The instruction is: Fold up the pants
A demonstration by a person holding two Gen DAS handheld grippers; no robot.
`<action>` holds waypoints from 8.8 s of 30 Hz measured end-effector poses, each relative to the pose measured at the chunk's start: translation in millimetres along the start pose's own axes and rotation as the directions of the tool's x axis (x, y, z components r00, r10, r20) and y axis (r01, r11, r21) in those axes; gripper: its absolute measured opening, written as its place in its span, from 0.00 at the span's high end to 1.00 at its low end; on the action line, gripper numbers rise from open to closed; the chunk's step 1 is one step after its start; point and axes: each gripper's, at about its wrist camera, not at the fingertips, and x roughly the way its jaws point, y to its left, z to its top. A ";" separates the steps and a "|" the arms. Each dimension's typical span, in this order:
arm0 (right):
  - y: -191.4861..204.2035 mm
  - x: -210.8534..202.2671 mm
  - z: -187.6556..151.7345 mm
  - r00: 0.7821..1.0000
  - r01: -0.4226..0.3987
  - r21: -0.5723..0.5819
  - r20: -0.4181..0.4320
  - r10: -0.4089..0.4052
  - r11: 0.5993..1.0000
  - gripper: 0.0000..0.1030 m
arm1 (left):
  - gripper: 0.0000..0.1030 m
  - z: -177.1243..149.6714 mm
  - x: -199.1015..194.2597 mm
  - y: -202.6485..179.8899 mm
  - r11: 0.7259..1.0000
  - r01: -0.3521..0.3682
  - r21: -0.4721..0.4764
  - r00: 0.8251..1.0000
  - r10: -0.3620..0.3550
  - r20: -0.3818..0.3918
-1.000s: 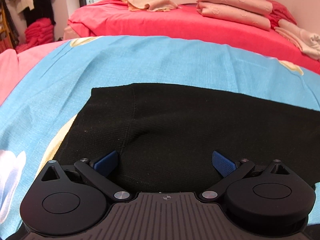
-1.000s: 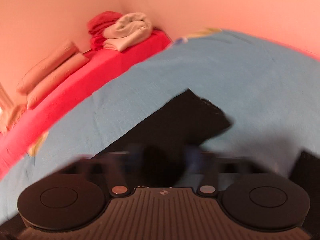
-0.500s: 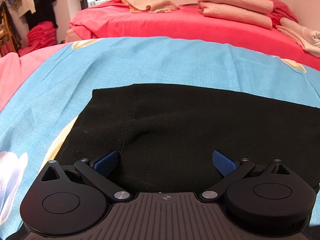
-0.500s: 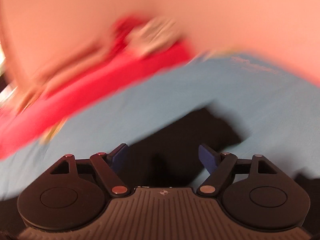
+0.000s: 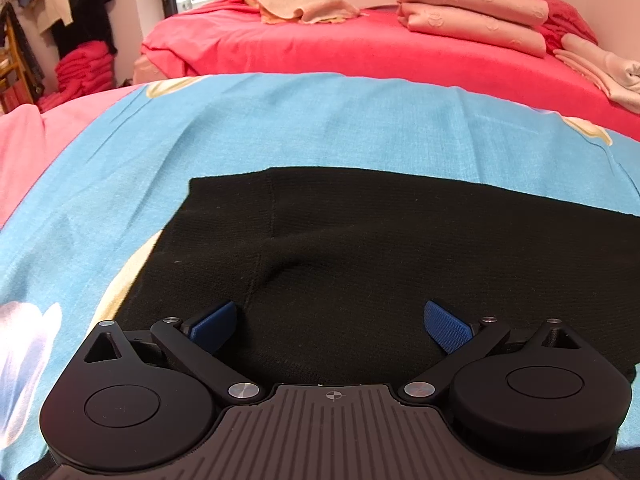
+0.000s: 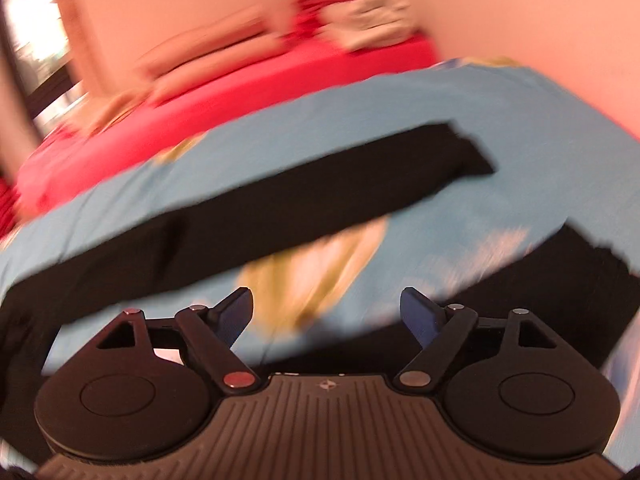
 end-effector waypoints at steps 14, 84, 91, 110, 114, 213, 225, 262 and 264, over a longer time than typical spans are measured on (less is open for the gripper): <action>31.3 -39.5 -44.8 0.999 0.015 -0.150 0.032 -0.010 0.989 0.11 | 0.00 -27.3 -95.5 -5.4 0.997 -0.068 0.039 0.996 0.065 0.064; -62.6 -78.9 -52.5 0.958 0.235 0.054 0.156 -0.241 0.970 0.04 | 0.00 -91.4 -102.6 -8.1 0.996 -0.056 0.064 0.998 0.058 -0.026; -48.4 -44.9 -43.7 0.982 0.185 -0.006 0.040 -0.185 0.983 0.03 | 0.00 -90.8 -103.5 -7.5 0.997 -0.052 0.060 0.998 0.053 -0.029; -47.4 -34.9 -42.1 0.969 0.248 -0.029 0.032 -0.247 0.968 0.02 | 0.00 -89.3 -101.7 -5.3 0.997 -0.047 0.059 0.998 0.049 -0.037; -54.2 -35.9 -43.0 0.965 0.261 -0.018 0.039 -0.260 0.965 0.01 | 0.00 -89.2 -100.9 -5.9 0.997 -0.048 0.061 0.998 0.050 -0.038; -68.8 -58.9 -63.4 0.990 -0.143 0.337 0.041 0.137 0.931 0.27 | 0.00 -95.1 -124.3 26.9 0.985 0.063 -0.161 0.990 -0.082 -0.117; -64.1 -61.1 -66.1 0.997 -0.073 0.279 0.031 0.067 0.957 0.49 | 0.00 -95.9 -125.3 26.0 0.986 0.064 -0.156 0.991 -0.081 -0.108; -53.5 -31.2 40.6 0.963 -0.250 0.186 0.151 0.223 0.950 0.93 | 0.19 -8.7 -121.4 67.5 0.915 0.318 -0.251 0.944 -0.279 0.177; -52.4 -3.5 64.0 0.966 -0.247 0.195 0.128 0.225 0.949 0.93 | 0.19 14.4 -98.5 63.2 0.914 0.318 -0.251 0.945 -0.285 0.160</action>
